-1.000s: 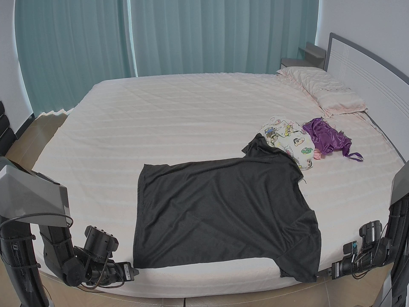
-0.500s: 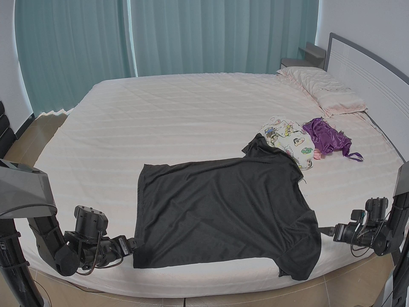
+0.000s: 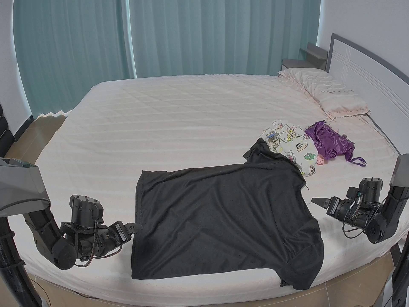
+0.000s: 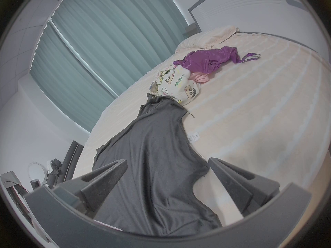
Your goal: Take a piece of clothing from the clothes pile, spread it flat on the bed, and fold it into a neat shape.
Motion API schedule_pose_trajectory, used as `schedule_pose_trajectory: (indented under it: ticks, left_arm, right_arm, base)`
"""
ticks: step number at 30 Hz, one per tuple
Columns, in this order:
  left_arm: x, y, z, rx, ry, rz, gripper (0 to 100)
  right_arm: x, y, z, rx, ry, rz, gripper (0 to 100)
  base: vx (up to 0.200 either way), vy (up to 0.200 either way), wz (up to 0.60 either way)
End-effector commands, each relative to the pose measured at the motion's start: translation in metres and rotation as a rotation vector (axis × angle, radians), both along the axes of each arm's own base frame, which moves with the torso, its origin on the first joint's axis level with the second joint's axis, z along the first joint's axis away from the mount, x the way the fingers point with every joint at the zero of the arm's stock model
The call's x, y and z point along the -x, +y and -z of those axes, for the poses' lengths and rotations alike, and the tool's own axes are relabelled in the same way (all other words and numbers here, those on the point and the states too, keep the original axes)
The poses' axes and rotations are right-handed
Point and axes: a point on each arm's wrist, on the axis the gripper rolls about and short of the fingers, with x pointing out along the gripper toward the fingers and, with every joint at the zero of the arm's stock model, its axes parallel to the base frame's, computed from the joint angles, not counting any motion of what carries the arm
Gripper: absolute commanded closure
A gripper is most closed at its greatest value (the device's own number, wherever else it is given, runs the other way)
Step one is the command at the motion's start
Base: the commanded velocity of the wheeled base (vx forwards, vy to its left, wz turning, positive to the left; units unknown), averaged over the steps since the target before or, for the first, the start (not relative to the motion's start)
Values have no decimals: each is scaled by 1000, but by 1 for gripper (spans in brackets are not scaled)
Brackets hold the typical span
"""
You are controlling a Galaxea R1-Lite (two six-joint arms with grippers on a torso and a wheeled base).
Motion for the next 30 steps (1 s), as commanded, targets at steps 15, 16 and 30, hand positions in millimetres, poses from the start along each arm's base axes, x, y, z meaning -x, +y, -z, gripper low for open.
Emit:
schedule_pose_trajectory:
  ticks: [15, 16, 30]
  left_arm:
    - [-8, -2, 3, 60, 12, -53, 0]
    - [-8, -2, 2, 61, 11, -53, 0]
    - [-9, -3, 4, 58, 13, -51, 0]
  right_arm:
    - [3, 5, 7, -5, 31, -15, 0]
    - [3, 5, 7, -5, 32, -15, 0]
    - [7, 10, 8, -7, 46, -32, 0]
  base:
    - [0, -27, 0]
    - [0, -200, 0]
    - [0, -129, 0]
